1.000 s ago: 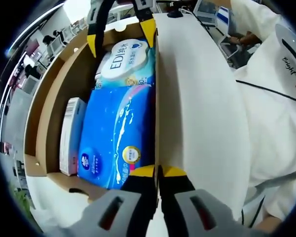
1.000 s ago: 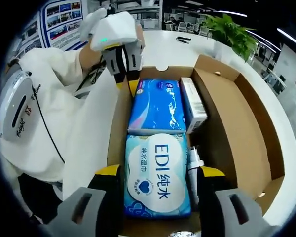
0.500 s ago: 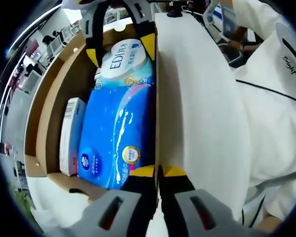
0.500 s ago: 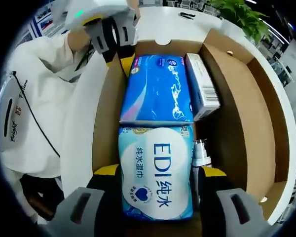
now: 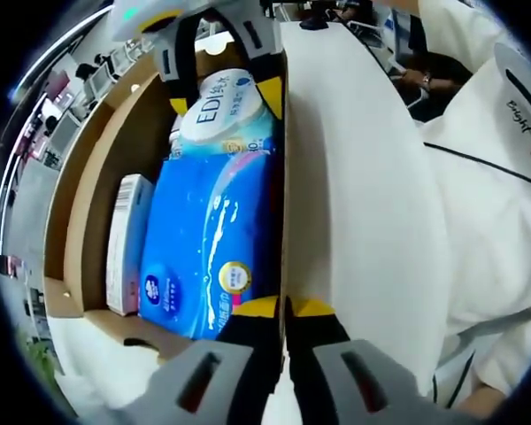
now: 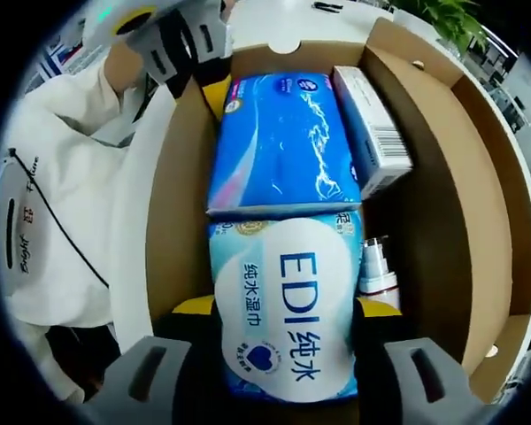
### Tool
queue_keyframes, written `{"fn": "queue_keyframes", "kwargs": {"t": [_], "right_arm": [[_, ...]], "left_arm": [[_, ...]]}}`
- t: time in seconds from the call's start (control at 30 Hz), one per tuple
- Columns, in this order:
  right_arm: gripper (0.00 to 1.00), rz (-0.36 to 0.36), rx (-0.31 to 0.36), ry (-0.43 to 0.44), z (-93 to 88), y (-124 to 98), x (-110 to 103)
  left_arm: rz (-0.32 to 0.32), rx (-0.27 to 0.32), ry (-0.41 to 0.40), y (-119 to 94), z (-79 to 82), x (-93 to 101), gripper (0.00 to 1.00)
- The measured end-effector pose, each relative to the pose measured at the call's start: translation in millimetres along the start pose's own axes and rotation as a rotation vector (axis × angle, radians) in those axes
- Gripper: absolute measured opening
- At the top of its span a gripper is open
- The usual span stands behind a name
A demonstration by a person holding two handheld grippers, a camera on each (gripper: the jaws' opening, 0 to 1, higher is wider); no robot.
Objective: Operate the shoe box by opening the lid, removing the specified soft item, and placing it in the target area until the item is outside and the box remains undamaged.
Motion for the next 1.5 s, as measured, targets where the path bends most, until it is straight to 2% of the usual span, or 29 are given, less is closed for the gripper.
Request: {"fn": "queue_keyframes", "kwargs": {"t": [0.63,0.87,1.03,1.5], "right_arm": [[0.62,-0.023,-0.092,0.0,-0.8,7.9,0.3],[0.64,-0.003,-0.066,-0.004,-1.5,10.9,2.2],[0.66,0.0,-0.072,0.001,-0.3,18.6,7.0],[0.69,0.021,-0.063,0.02,-1.5,19.1,10.8]], "left_arm": [[0.005,-0.001,0.003,0.2,-0.1,0.8,0.01],[0.009,0.0,0.006,0.2,-0.7,0.5,0.01],[0.006,-0.005,0.003,0.1,-0.9,0.5,0.01],[0.011,-0.006,0.004,-0.4,-1.1,1.0,0.02]]}}
Point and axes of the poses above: the point that each gripper's makers call its tool centre point, and the gripper's own axes: y roughly forward along the fingers, x roughly to its right, z roughly out of its top, the point moved 4 cm from there along -y, roughly backward along the fingers, and after that the axes turned 9 degrees about z, right-handed, at the moved point
